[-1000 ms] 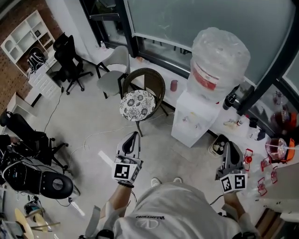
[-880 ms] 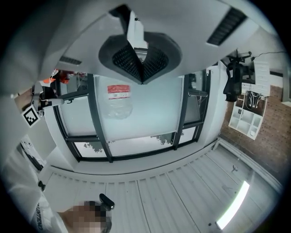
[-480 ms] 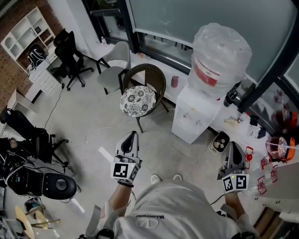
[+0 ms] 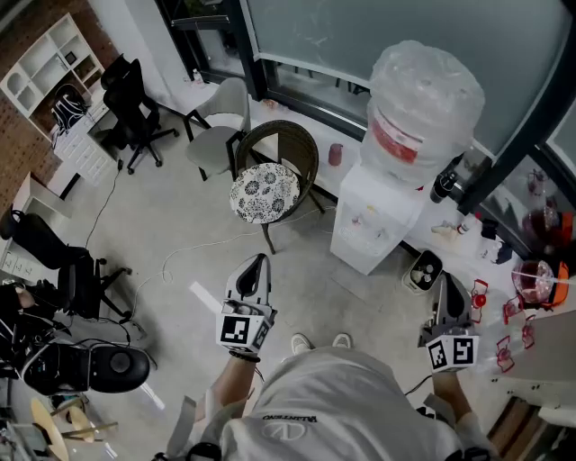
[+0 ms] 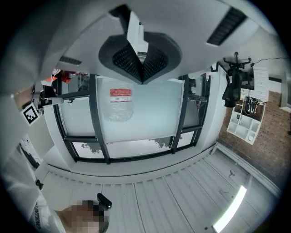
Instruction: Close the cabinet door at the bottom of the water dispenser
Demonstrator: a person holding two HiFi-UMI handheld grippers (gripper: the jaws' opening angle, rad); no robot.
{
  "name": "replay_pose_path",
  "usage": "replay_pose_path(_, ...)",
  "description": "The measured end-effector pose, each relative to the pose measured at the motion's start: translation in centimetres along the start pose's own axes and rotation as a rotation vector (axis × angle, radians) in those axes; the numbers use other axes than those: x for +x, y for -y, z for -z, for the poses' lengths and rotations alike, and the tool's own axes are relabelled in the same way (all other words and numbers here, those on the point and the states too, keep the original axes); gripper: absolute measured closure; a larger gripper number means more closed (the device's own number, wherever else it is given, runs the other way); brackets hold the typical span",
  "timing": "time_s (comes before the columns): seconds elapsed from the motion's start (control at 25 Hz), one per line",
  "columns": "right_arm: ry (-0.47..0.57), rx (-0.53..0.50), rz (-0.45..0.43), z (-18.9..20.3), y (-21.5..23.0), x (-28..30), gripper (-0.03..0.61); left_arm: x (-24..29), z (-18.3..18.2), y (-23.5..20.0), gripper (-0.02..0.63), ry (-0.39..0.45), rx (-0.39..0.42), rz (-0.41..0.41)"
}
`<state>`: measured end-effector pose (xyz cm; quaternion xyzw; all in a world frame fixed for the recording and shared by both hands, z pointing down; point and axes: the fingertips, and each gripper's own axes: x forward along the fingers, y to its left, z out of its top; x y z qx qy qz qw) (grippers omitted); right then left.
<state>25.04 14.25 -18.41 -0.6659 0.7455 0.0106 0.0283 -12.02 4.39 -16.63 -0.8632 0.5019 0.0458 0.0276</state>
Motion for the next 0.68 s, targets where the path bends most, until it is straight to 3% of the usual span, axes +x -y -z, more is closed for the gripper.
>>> replay_pose_path(0.68, -0.005, -0.006, 0.009, 0.06, -0.25, -0.16, 0.563, -0.2, 0.03, 0.4, 0.606, 0.008, -0.011, 0.019)
